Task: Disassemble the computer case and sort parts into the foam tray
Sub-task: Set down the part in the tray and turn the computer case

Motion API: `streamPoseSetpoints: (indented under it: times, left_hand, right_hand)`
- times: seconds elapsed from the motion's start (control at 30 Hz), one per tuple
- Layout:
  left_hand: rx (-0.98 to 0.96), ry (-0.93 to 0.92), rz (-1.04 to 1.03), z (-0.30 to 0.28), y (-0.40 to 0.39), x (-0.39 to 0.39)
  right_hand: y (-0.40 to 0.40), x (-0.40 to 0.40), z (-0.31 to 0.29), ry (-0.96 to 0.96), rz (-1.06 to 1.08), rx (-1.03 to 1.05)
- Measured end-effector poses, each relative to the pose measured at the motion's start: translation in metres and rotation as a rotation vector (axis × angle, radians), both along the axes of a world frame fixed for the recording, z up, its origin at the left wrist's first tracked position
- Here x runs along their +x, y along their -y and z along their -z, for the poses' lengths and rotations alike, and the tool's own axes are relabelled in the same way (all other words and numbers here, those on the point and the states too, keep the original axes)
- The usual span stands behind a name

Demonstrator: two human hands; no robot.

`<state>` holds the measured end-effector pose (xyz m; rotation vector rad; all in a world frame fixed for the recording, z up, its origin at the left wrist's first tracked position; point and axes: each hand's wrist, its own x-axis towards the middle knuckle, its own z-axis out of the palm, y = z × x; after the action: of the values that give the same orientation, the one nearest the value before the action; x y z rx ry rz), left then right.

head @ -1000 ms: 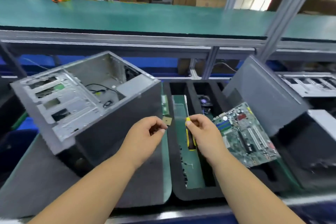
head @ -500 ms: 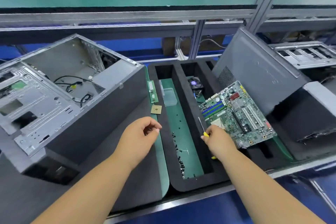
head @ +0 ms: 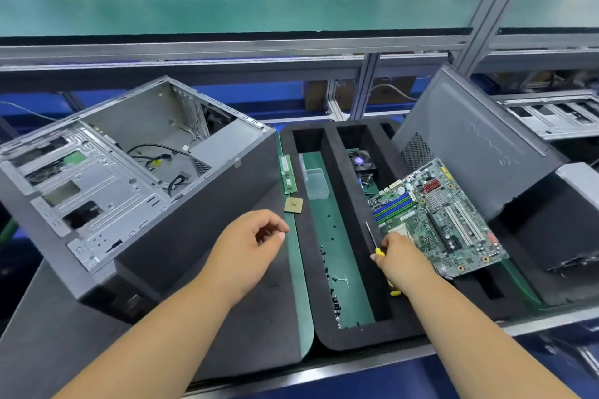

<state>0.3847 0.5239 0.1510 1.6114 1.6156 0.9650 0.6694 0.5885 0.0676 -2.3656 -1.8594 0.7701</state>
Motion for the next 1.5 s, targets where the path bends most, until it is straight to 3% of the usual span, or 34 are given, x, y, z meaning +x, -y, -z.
streamPoseSetpoints:
  times: [0.2,0.37,0.5,0.6,0.8,1.0,1.1,1.5]
  left_hand:
    - [0.140,-0.188,-0.004,-0.021,0.005,-0.026]
    - [0.204,-0.215,-0.187,-0.045,0.005,-0.057]
    - [0.208,-0.633,-0.396,-0.054,0.011,-0.094]
    - [-0.059,-0.806,-0.623,-0.048,0.023,-0.129]
    - [-0.377,-0.777,-0.621,-0.027,0.032,-0.156]
    - [-0.320,-0.713,-0.621,-0.014,0.034,-0.161]
    - [-0.291,-0.689,-0.614,-0.011,0.034,-0.164]
    - [-0.237,-0.696,-0.537,-0.008,0.028,-0.194]
  right_hand:
    - [-0.020,-0.012,-0.024,-0.098,-0.016,0.138]
    - [-0.046,-0.078,-0.074,-0.251,-0.235,0.332]
    - [-0.050,-0.145,-0.104,-0.370,-0.416,0.423]
    - [-0.050,-0.190,-0.116,-0.371,-0.570,0.491]
    - [-0.059,-0.265,-0.118,-0.151,-0.835,0.555]
    - [-0.100,-0.302,-0.120,0.019,-0.859,0.566]
    - [-0.112,-0.307,-0.116,0.128,-0.869,0.461]
    - [-0.097,-0.316,-0.105,0.106,-0.748,0.436]
